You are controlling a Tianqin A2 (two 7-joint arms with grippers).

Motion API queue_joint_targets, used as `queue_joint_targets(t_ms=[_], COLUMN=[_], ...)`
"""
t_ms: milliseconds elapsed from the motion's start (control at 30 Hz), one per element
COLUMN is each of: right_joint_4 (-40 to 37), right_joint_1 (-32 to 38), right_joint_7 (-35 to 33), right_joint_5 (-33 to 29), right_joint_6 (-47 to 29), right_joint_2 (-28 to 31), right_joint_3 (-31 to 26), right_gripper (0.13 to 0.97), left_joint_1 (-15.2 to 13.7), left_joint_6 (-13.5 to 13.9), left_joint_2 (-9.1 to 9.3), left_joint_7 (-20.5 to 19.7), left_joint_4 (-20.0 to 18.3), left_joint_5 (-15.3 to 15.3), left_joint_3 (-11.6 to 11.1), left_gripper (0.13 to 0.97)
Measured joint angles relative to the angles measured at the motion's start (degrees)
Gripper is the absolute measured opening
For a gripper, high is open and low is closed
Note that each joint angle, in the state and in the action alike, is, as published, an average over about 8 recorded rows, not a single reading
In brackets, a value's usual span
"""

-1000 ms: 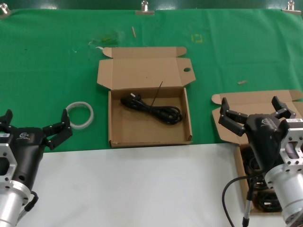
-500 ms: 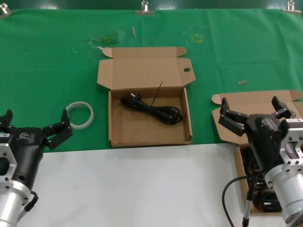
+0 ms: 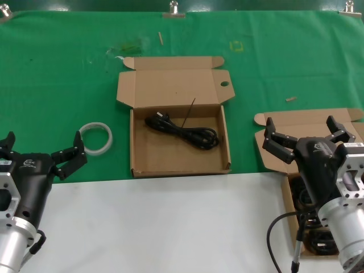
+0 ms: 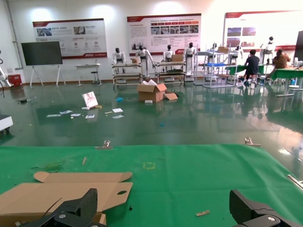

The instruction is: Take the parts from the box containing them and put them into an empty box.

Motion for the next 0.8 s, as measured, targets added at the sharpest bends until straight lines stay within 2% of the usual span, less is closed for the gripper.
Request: queue_joint_targets(t_ms=[800], right_joint_4=[0.0], right_joint_1=[0.0], right_joint_7=[0.0], right_joint_5=[0.0], right_joint_6=[0.0], right_joint_2=[0.0], right_joint_3=[0.0], right_gripper=[0.966], left_joint_1=[0.0], left_joint_6=[0.0], left_joint_2=[0.00], left_joint_7=[0.0], left_joint_4=[0.0], left_joint_5=[0.0], left_joint_3=[0.0], left_gripper=[0.966])
